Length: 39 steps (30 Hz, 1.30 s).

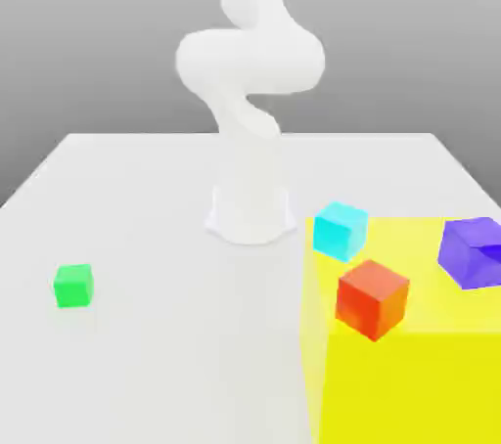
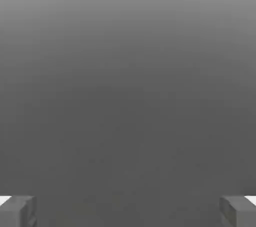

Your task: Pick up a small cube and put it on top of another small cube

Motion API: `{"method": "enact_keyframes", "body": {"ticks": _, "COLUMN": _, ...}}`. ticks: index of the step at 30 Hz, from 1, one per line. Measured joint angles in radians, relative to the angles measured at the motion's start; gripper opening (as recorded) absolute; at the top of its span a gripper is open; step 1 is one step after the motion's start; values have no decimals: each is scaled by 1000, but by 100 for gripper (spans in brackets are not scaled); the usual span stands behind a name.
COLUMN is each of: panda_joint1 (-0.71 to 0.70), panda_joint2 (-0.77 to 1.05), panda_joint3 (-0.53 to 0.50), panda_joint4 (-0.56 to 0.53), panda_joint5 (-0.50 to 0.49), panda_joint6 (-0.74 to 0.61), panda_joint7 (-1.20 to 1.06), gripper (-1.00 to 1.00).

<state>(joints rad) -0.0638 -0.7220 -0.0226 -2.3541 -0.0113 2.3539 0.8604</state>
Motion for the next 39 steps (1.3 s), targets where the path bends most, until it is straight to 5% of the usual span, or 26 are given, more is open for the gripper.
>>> {"method": "enact_keyframes", "body": {"ticks": 19, "panda_joint1": -507, "panda_joint2": 708, "panda_joint3": -283, "panda_joint4": -456, "panda_joint5": 18, "panda_joint6": 479, "panda_joint7": 445, "gripper": 0}}
{"method": "enact_keyframes", "body": {"ticks": 26, "panda_joint1": -669, "panda_joint2": 966, "panda_joint3": -98, "panda_joint4": -435, "panda_joint5": 253, "panda_joint6": 675, "panda_joint7": 297, "gripper": 0}}
{"method": "enact_keyframes", "body": {"ticks": 27, "panda_joint1": -699, "panda_joint2": 997, "panda_joint3": -65, "panda_joint4": -429, "panda_joint5": 267, "panda_joint6": 701, "panda_joint7": 286, "gripper": -100}}
{"method": "enact_keyframes", "body": {"ticks": 34, "panda_joint1": -710, "panda_joint2": 1002, "panda_joint3": -54, "panda_joint4": -428, "panda_joint5": 265, "panda_joint6": 706, "panda_joint7": 287, "gripper": -100}}
{"method": "enact_keyframes", "body": {"ticks": 39, "panda_joint1": -642, "panda_joint2": 846, "panda_joint3": -158, "panda_joint4": -461, "panda_joint5": 116, "panda_joint6": 583, "panda_joint7": 399, "gripper": -100}}
